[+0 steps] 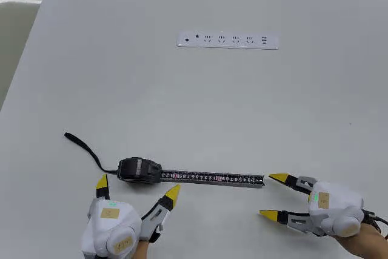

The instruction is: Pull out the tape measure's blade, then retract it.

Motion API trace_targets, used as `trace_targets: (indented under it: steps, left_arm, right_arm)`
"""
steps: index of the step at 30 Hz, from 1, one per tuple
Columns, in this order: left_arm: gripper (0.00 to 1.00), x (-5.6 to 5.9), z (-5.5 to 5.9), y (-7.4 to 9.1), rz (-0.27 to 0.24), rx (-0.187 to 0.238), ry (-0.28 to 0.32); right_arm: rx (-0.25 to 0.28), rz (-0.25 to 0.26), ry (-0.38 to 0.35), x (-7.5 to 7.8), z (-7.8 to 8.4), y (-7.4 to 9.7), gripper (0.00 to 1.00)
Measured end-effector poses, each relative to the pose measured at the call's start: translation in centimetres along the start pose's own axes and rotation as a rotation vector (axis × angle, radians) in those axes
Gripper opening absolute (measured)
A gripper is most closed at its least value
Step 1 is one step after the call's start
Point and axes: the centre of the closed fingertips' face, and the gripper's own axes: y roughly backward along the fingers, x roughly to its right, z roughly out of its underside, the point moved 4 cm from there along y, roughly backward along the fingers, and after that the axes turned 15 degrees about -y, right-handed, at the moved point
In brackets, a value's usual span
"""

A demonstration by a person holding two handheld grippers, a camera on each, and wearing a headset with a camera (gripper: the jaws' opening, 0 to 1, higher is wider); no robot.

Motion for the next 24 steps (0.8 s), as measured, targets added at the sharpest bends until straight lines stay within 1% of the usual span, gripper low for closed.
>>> trace_targets:
  steps: [7,9,13,16,18,19,21,24]
  left_arm:
    - [0.90,-0.4,0.4,-1.1,-0.011,-0.021,0.013]
    - [0.88,-0.5,0.4,-1.2,-0.014,-0.026,0.017]
    - [0.86,-0.7,0.7,-1.8,-0.018,-0.039,0.022]
    - [0.83,-0.9,0.8,-2.1,-0.018,-0.047,0.027]
    - [0.82,-1.0,0.8,-2.3,-0.021,-0.050,0.028]
    - [0.82,-1.0,0.9,-2.4,-0.020,-0.054,0.031]
    - [0.81,-1.0,1.0,-2.6,-0.017,-0.059,0.032]
    - [0.79,-0.9,1.4,-2.9,-0.011,-0.073,0.036]
  right_arm:
    - [-0.020,-0.018,0.044,0.9,-0.4,-0.6,0.36]
    - [-0.026,-0.021,0.051,1.2,-0.5,-0.8,0.35]
    - [-0.045,-0.044,0.076,1.6,-0.5,-1.3,0.30]
    - [-0.055,-0.061,0.091,1.7,-0.8,-1.5,0.26]
    - [-0.062,-0.065,0.097,2.0,-0.8,-1.7,0.24]
    - [-0.058,-0.078,0.098,1.9,-0.9,-1.7,0.22]
    - [-0.067,-0.082,0.108,1.9,-1.1,-1.7,0.19]
    - [-0.072,-0.085,0.100,2.2,-1.1,-1.9,0.15]
